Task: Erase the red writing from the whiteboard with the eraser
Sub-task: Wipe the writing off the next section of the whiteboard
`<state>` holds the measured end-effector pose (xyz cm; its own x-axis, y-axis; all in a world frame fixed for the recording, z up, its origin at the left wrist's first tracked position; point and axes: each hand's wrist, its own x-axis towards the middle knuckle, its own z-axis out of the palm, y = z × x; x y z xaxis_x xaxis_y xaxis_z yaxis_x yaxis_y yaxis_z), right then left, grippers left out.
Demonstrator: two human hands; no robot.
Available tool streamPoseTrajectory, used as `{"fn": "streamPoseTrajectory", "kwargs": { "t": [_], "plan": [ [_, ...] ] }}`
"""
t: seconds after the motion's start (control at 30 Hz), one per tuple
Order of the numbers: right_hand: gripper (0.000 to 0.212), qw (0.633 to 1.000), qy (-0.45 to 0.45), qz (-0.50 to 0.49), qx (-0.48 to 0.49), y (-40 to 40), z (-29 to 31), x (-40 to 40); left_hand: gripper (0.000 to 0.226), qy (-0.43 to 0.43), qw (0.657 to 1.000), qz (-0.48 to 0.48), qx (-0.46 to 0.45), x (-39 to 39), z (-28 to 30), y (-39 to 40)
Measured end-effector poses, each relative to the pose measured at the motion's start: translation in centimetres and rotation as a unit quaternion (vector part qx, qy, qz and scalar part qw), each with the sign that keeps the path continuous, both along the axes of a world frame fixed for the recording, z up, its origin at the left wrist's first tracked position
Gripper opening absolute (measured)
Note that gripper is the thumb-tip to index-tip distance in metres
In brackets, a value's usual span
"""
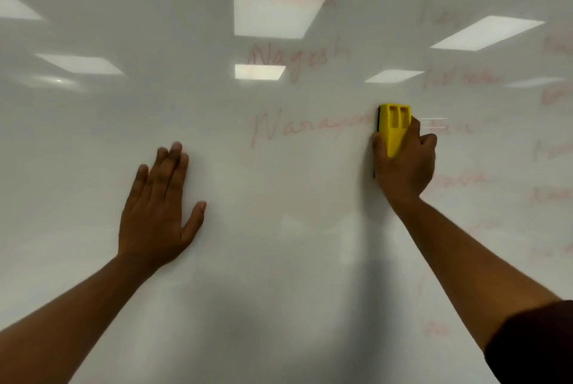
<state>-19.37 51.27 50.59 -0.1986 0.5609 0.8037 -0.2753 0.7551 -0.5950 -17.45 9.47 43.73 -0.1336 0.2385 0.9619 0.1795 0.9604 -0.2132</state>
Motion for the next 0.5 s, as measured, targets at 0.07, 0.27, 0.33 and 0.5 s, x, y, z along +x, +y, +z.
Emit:
{"fn": "streamPoseTrajectory", "kwargs": {
  "t": [0.07,0.27,0.33,0.5],
  "plan": [
    [0.074,0.999,0.011,0.003,0.048,-2.1,0.8,0.4,0.084,-0.001,1.0,0.003,0.015,-0.2,3.5,0.5],
    [0.073,0.958,0.024,0.0,0.286,-3.7,-0.5,0.1,0.084,0.007,1.0,0.011,-0.007,-1.3,5.5,0.4],
    [0.071,0.988,0.021,-0.005,0.152,-2.0,1.2,-0.3,0.084,0.019,1.0,0.003,-0.011,-1.5,5.5,0.3],
    [0.072,0.991,0.039,-0.02,0.123,-6.4,1.7,0.4,0.083,0.022,1.0,0.002,-0.014,-1.7,5.6,0.4]
  ]
}}
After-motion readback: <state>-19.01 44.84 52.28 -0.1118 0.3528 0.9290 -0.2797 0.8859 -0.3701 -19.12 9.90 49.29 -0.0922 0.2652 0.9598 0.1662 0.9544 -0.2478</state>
